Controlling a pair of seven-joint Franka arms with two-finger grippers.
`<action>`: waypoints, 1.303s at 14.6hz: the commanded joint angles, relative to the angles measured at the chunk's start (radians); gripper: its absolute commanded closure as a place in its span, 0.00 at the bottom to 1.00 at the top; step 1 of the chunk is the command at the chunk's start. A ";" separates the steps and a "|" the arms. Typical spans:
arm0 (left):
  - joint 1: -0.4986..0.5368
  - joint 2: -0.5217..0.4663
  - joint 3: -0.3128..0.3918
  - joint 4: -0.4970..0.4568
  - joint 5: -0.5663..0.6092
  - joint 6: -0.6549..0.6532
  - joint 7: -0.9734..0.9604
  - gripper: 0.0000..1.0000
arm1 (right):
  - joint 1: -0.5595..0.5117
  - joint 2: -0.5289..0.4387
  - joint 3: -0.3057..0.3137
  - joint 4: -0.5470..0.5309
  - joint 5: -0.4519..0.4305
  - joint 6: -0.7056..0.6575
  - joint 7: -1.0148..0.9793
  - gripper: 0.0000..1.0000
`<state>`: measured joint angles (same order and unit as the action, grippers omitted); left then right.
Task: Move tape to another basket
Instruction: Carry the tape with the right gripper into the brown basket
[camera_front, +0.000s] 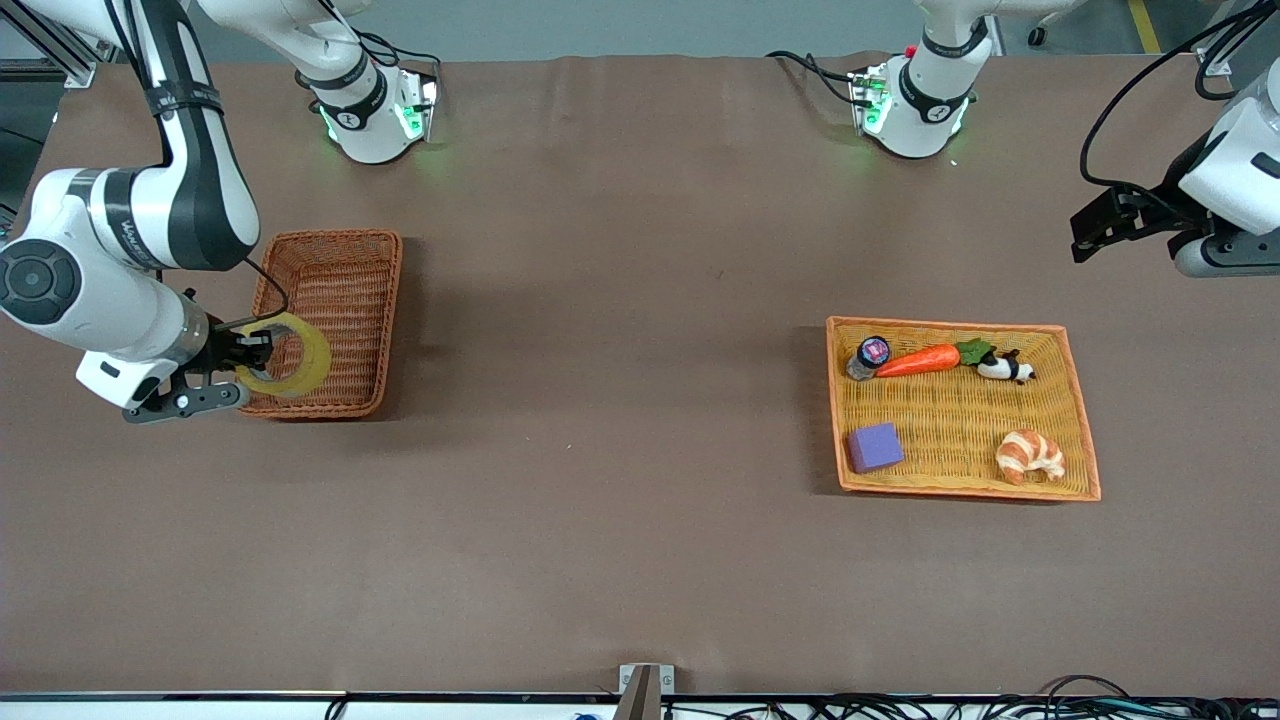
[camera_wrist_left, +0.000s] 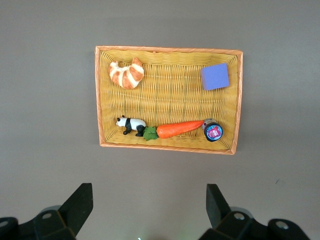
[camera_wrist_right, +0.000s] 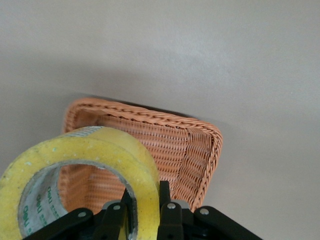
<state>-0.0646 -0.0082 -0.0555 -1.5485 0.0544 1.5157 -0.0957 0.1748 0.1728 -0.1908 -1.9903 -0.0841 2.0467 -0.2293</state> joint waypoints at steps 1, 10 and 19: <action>0.000 0.004 -0.009 0.013 -0.013 0.007 0.010 0.00 | 0.009 -0.113 -0.045 -0.232 0.010 0.174 -0.089 0.98; 0.006 0.005 -0.009 0.010 -0.013 0.020 0.008 0.00 | 0.011 -0.104 -0.088 -0.505 0.010 0.507 -0.185 0.92; 0.009 0.014 -0.009 0.013 -0.014 0.032 0.010 0.00 | 0.015 -0.061 -0.090 -0.535 0.010 0.618 -0.185 0.00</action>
<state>-0.0626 0.0034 -0.0609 -1.5480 0.0544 1.5448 -0.0957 0.1821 0.1341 -0.2693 -2.5191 -0.0840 2.6608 -0.3965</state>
